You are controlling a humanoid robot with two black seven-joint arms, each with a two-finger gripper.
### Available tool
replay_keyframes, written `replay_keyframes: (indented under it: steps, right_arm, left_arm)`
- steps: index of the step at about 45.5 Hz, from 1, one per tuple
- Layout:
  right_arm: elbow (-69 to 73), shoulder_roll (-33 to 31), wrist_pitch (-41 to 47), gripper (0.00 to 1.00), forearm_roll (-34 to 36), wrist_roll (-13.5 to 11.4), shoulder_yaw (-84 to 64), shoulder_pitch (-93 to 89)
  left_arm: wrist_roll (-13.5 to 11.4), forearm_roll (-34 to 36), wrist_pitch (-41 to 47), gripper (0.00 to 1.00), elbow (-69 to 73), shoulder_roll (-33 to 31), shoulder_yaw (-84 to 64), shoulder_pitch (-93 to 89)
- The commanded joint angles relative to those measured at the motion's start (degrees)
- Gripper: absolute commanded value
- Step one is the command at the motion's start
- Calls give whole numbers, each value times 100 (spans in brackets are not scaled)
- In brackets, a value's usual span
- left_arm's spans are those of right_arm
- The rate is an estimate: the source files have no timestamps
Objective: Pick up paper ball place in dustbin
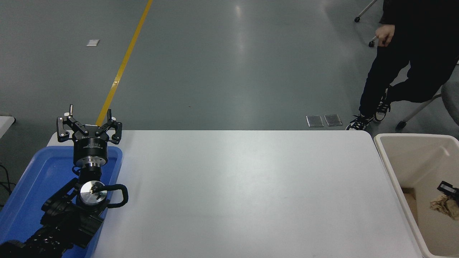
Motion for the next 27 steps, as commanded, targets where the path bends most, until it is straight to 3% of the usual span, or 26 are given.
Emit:
replay_keyframes:
  steps: [1,20,27]
  right_arm:
    - [-7,-8,17,100,7,26,5,24]
    - [72,-17,87,100,16,17,5,68]
    - [510,-420,262,100,16,-9,-170,1094]
  left_arm:
    - [0,0,-3,99,0,-2,0,6]
    - [0,0,-3,99,0,16,0,-3]
    - [9,9,-3,99,0,-2,0,-3]
